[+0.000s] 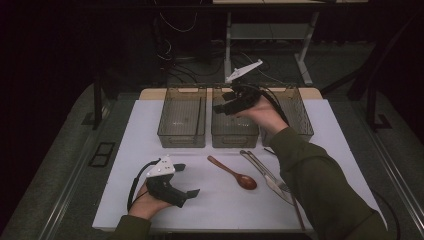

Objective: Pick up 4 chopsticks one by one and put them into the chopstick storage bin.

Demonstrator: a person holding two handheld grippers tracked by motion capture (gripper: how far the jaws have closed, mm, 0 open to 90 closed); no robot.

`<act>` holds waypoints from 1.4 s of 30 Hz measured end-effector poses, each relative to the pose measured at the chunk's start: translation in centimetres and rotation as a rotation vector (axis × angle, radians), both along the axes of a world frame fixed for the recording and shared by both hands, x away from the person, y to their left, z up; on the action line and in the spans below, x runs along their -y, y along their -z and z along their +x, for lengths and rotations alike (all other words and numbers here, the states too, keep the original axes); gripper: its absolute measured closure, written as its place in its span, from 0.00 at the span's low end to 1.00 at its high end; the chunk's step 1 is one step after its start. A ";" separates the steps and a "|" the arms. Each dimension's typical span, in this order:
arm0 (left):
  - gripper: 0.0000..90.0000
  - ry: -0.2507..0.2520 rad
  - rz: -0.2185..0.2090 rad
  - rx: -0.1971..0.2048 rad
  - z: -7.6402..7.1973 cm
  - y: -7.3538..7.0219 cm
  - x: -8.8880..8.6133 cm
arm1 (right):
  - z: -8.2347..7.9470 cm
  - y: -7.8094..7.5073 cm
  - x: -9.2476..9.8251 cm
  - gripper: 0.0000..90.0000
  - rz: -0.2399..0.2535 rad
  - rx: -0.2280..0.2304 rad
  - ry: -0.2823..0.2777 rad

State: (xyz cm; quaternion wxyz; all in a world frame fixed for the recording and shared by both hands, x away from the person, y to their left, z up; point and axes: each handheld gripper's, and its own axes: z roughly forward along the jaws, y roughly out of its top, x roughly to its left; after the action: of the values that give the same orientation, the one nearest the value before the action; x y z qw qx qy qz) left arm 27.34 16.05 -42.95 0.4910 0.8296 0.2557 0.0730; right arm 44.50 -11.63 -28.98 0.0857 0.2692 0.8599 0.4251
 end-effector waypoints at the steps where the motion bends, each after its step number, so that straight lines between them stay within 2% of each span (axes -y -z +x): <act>1: 0.00 0.000 0.000 0.001 0.0 0.0 0.0 | -0.1 0.0 0.5 0.37 0.003 0.000 0.002; 9: 0.00 -0.007 -0.004 -0.007 -0.1 0.0 0.1 | -1.0 1.1 3.7 0.37 0.015 -0.010 0.022; 21: 0.00 -0.008 0.000 -0.007 0.0 0.0 0.0 | -2.9 2.2 7.4 0.37 0.026 -0.005 0.048; 36: 0.00 -0.010 0.001 -0.008 0.0 0.1 0.0 | -4.7 5.2 11.4 0.37 0.042 -0.025 0.071; 42: 0.00 -0.013 0.000 -0.010 0.0 0.1 0.0 | -6.3 6.2 13.2 0.38 0.022 -0.015 0.069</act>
State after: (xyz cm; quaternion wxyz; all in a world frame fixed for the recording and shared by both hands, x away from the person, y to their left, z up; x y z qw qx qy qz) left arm 27.35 16.04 -43.07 0.4894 0.8282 0.2634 0.0719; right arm 38.25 -24.79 -35.21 0.0909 0.3029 0.8459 0.4294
